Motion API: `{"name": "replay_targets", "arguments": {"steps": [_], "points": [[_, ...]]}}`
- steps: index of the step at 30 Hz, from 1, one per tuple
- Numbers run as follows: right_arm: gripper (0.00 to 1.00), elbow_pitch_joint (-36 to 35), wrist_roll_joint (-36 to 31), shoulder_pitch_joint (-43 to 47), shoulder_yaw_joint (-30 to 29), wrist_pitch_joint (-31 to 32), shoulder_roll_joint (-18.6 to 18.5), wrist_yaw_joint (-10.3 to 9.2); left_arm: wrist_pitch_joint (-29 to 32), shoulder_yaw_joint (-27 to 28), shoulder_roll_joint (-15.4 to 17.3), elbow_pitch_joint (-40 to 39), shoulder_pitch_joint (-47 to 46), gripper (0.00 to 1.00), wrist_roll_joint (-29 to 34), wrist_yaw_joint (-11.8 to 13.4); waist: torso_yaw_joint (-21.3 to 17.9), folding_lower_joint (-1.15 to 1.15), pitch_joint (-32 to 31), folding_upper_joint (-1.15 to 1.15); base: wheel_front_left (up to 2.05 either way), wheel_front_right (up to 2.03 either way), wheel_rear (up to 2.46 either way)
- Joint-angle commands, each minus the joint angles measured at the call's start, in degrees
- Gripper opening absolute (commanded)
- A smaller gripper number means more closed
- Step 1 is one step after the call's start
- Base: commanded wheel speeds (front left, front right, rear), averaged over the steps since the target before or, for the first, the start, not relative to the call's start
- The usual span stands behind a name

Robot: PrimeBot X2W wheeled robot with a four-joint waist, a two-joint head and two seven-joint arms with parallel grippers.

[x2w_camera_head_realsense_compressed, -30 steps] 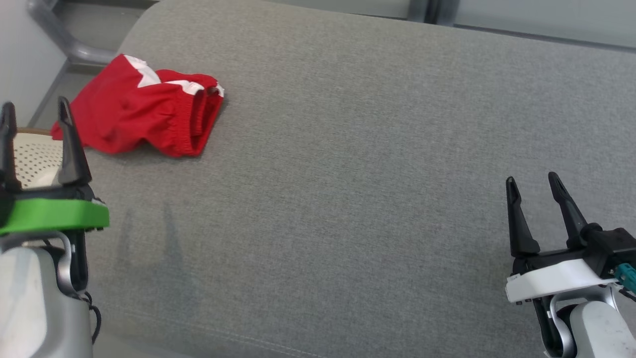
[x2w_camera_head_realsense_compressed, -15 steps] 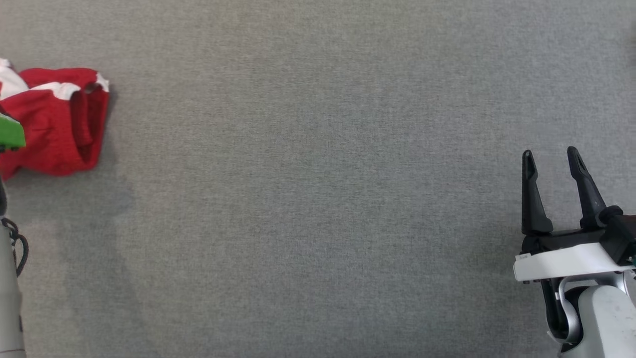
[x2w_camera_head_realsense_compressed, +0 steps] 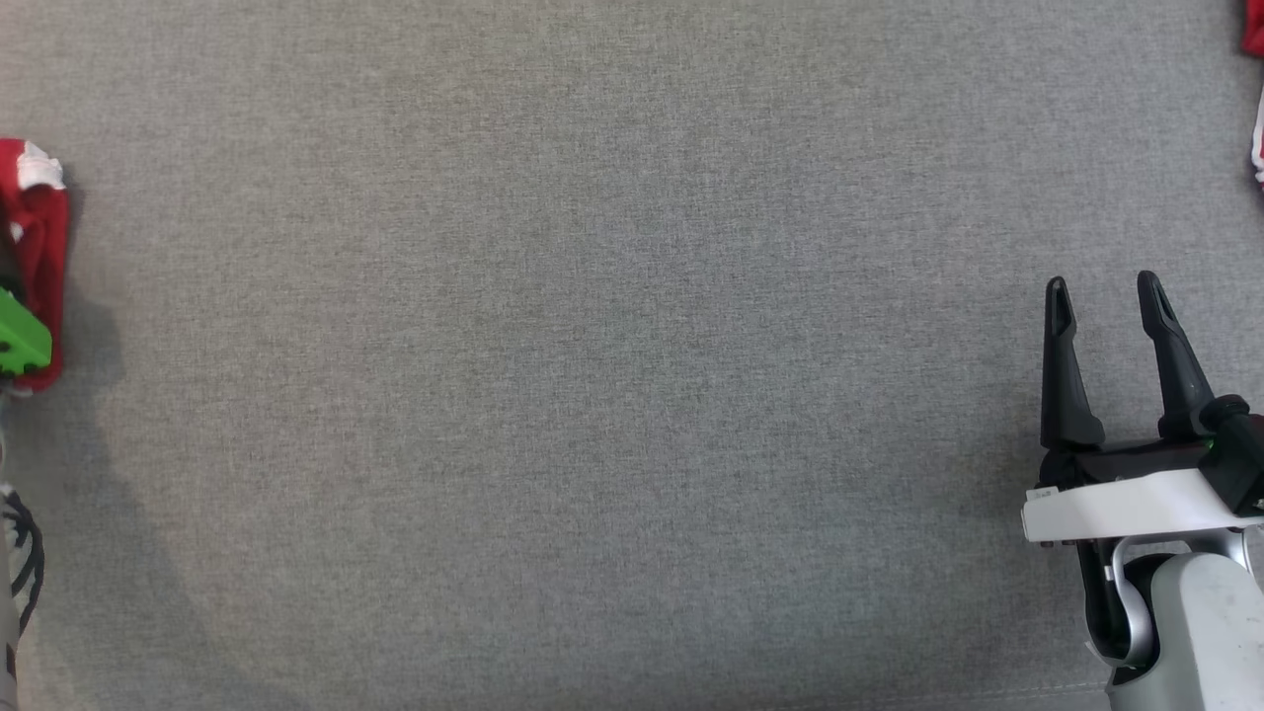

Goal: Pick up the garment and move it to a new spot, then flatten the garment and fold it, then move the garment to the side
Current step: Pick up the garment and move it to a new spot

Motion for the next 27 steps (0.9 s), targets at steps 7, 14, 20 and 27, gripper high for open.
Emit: {"name": "replay_targets", "arguments": {"steps": [7, 14, 20, 27], "points": [[1.00, 0.1, -0.1, -1.1, 0.3, -0.3, -0.1, -0.11, 8.9, -0.6, -0.2, 7.7, -0.3, 1.00, -2.3, 0.2, -0.3, -0.01, 0.0, 0.00, 0.00, 0.00, 0.00], [1.00, 0.6, -0.1, -0.8, 0.5, -0.3, 0.0, -0.11, 10.1, -1.1, -0.5, 10.3, -0.3, 0.00, -3.1, 0.1, -0.5, -0.01, -1.2, 0.00, 0.00, 0.00, 0.00], [1.00, 1.3, 0.0, -0.3, 0.5, -0.3, 0.0, -0.11, 6.1, -1.2, 0.2, 10.1, -0.6, 0.00, -2.7, 0.3, -0.3, -0.01, -3.3, 0.00, 0.00, 0.00, 0.00], [1.00, 2.2, 0.7, 0.4, 0.8, -0.3, 0.2, -0.11, -0.9, -1.4, 0.8, 8.4, -2.0, 0.00, -2.0, 0.6, 0.1, -0.01, -6.8, 0.00, 0.00, 0.00, 0.00]]}}
